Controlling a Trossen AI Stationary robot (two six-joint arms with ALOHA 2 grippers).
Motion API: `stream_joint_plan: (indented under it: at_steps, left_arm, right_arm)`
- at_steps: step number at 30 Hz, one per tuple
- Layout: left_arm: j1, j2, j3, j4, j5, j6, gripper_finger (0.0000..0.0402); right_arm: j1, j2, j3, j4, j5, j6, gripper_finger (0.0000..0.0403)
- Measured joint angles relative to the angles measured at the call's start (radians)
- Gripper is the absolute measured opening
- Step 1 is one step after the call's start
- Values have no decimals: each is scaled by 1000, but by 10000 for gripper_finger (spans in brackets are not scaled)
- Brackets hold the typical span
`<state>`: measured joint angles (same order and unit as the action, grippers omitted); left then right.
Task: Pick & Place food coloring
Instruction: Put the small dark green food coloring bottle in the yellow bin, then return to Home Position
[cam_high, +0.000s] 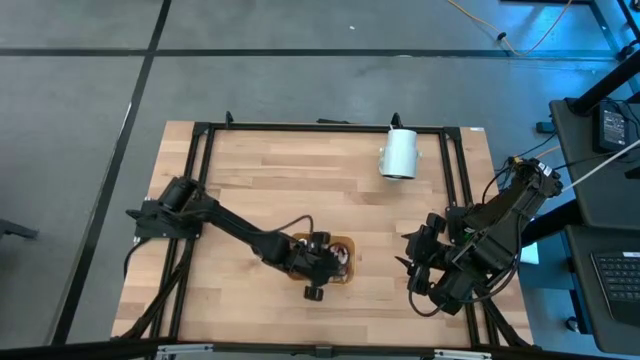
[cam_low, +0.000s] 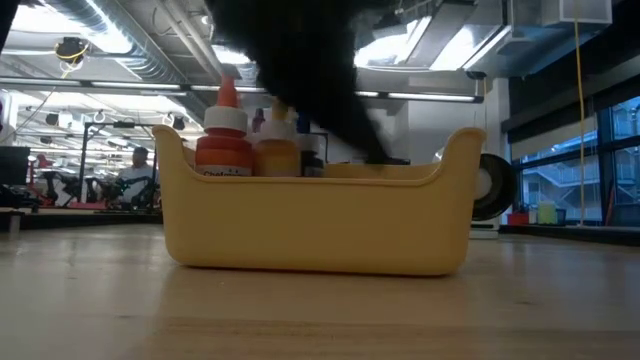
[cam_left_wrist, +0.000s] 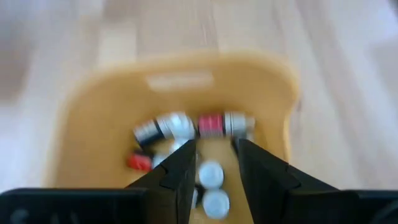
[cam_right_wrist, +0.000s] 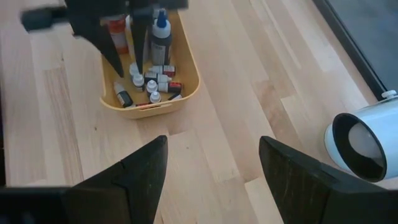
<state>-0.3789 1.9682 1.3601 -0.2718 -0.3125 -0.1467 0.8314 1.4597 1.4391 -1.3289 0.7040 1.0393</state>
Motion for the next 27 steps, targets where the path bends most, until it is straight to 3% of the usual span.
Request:
stream_joint_plan:
  at_steps: [10,13,17,21,27]
  left_arm:
    - [59,-250,5,-10,119,-8,113]
    - [87,-381,-75,-7,135,-22,116]
    - [116,-605,-310,152,135,-87,114]
    - [121,-817,-555,369,151,-94,112]
    - [117,-1069,-777,373,151,-78,115]
  right_arm:
    - [0,0,0,47,-40,-54,255]
    - [0,-4,0,51,-31,-43,255]
    - [-3,-5,-32,88,36,-41,255]
    - [-38,-33,-122,293,9,-94,255]
    - [-140,-126,-326,832,-132,-366,255]
